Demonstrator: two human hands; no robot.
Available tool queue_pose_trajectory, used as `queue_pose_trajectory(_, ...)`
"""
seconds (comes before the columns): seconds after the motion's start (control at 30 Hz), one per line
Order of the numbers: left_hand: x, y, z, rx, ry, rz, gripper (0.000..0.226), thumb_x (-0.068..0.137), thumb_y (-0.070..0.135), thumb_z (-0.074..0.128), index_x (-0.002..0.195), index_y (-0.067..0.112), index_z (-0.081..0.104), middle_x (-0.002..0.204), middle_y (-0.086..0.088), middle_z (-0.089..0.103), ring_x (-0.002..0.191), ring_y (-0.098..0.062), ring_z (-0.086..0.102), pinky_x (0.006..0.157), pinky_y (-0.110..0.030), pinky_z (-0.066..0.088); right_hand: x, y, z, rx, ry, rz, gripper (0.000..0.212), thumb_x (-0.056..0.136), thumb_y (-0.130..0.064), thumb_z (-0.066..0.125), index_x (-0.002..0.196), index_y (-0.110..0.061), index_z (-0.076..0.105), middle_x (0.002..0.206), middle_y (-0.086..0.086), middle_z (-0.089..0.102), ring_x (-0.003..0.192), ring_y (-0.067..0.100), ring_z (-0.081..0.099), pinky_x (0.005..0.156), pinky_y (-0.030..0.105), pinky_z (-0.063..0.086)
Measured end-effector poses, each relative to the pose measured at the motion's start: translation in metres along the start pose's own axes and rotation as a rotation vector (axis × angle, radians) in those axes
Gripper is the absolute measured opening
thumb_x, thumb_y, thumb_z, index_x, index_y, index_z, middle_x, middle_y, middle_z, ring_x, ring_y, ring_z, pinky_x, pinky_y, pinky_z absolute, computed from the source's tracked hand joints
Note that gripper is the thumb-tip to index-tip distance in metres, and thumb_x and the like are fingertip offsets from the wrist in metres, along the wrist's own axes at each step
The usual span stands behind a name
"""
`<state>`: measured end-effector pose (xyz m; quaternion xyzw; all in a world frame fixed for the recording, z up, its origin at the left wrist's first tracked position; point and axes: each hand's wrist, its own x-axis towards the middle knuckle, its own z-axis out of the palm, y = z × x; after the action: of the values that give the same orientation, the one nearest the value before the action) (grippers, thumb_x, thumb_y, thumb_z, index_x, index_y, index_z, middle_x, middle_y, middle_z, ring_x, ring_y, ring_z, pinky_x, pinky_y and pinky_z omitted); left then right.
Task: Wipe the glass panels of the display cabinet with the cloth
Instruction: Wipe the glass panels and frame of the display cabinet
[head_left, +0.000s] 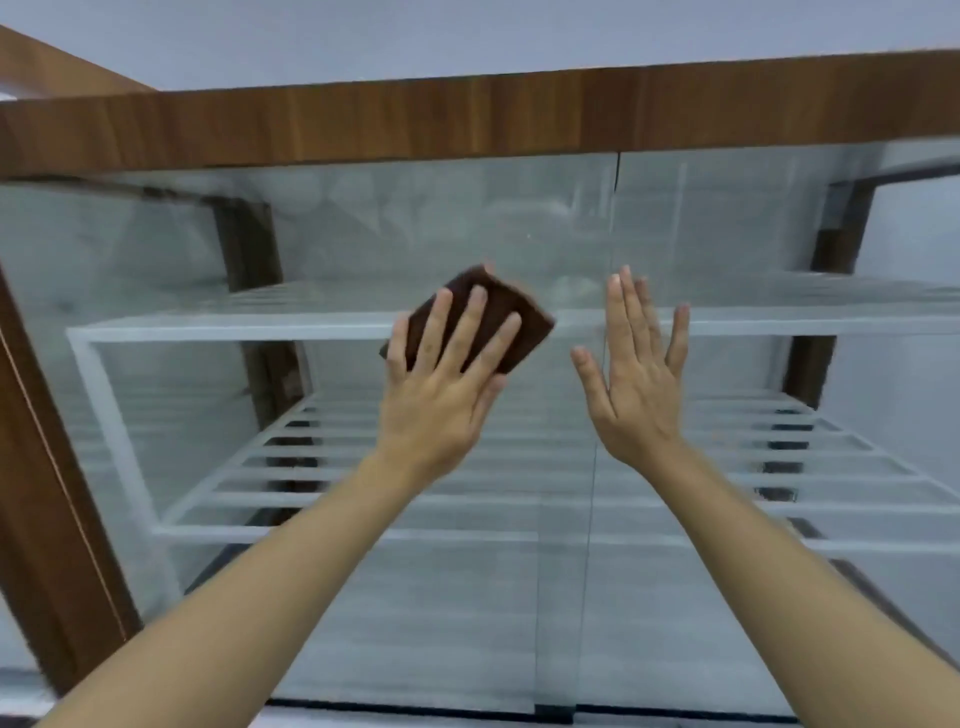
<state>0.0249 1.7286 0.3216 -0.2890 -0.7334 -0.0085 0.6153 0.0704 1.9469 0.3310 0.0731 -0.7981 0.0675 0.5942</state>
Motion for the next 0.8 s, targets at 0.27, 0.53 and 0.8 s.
queue_pose_trajectory(0.27,0.034,0.007,-0.012,-0.062,0.011,-0.231,0.049,0.108,0.039,0.034,0.156,0.029,0.03,0.164,-0.01,0.025,0.151,-0.034,0.02,0.119,-0.057,0.013,-0.085,0.01,0.013,0.047,-0.081,-0.006,0.062,0.105,-0.037,0.032,0.159,-0.013,0.011,0.166,0.004,0.016,0.154,0.009,-0.005,0.122,0.044,-0.013)
queue_pose_trajectory(0.53,-0.1,0.087,0.026,-0.101,-0.031,-0.146,0.051,0.107,0.036,0.039,0.156,0.033,0.027,0.165,-0.007,0.021,0.152,-0.034,0.016,0.12,-0.056,0.011,-0.191,-0.003,0.034,0.164,-0.116,0.098,0.058,0.105,-0.023,0.034,0.158,-0.011,0.014,0.164,-0.003,0.014,0.155,0.012,0.0,0.123,0.046,-0.009)
queue_pose_trajectory(0.8,-0.327,0.15,0.06,-0.067,-0.314,-0.042,0.086,0.088,0.02,0.05,0.159,0.037,0.004,0.168,0.001,-0.001,0.155,-0.025,-0.008,0.124,-0.051,-0.006,-0.329,-0.013,0.057,0.185,-0.276,0.193,0.064,0.104,-0.028,0.032,0.16,-0.023,0.0,0.168,-0.008,-0.002,0.156,0.017,0.0,0.125,0.048,-0.009)
